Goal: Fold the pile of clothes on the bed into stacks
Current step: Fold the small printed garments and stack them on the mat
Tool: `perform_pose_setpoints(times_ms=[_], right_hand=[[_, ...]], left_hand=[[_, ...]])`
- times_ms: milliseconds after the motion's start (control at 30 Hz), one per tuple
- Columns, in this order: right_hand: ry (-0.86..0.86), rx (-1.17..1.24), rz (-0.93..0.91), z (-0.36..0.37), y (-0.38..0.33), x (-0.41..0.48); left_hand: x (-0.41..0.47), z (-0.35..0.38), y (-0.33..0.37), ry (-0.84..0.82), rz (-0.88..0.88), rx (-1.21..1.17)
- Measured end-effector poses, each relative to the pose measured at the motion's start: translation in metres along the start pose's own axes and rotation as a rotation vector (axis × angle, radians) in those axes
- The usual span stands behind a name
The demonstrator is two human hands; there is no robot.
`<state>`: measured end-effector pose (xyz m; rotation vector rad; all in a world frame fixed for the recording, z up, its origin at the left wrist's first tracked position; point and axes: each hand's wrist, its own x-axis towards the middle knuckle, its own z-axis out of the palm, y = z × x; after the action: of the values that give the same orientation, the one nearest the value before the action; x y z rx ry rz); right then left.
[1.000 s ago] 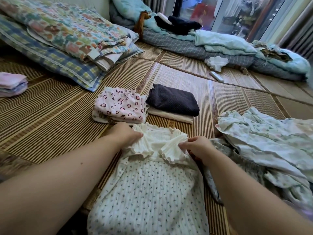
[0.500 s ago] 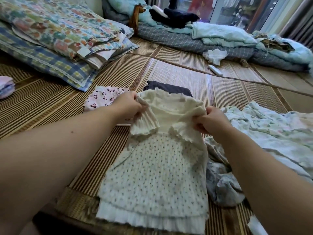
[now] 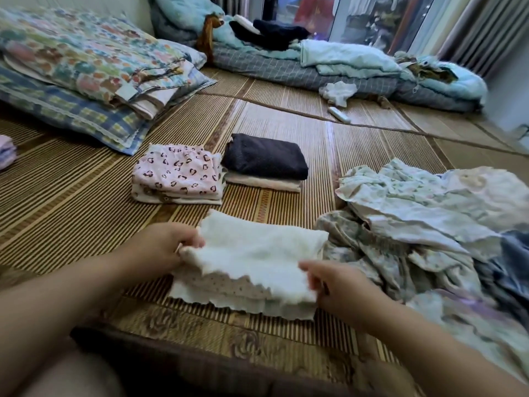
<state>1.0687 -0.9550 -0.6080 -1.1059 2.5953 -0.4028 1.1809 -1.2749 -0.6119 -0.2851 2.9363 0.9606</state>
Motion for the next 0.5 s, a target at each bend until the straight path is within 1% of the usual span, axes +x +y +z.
perform_pose_setpoints(times_ms=[33, 67, 100, 200, 233, 267, 300, 367, 433, 500], right_hand=[[-0.059, -0.06, -0.019, 0.005, -0.003, -0.005], [-0.078, -0.091, -0.016, 0.007, -0.008, -0.006], [-0.056, -0.098, 0.024, 0.009, -0.014, -0.007], [0.051, -0.05, 0.256, 0.014, -0.033, -0.001], [0.056, -0.024, 0.314, 0.017, -0.038, 0.002], [0.042, -0.025, 0.338, 0.022, -0.044, 0.005], [0.016, -0.058, 0.329, 0.027, -0.048, 0.008], [-0.091, -0.149, 0.303, 0.036, -0.054, 0.017], [-0.197, -0.205, 0.292, 0.033, -0.051, 0.032], [-0.259, -0.297, 0.265, 0.021, -0.046, 0.049]], left_hand=[[-0.004, 0.004, -0.003, -0.057, -0.005, 0.062], [-0.005, 0.007, -0.005, -0.091, -0.018, 0.103], [-0.004, 0.01, -0.004, -0.095, -0.034, 0.124], [0.005, 0.014, 0.006, 0.006, -0.026, 0.126], [0.008, 0.016, 0.01, 0.005, -0.012, 0.094], [0.01, 0.017, 0.014, -0.034, -0.01, 0.083], [0.012, 0.02, 0.015, -0.096, -0.013, 0.15], [0.014, 0.025, 0.015, -0.222, -0.069, 0.382], [0.009, 0.026, 0.018, -0.244, -0.083, 0.552], [0.0, 0.022, 0.023, -0.224, -0.079, 0.655]])
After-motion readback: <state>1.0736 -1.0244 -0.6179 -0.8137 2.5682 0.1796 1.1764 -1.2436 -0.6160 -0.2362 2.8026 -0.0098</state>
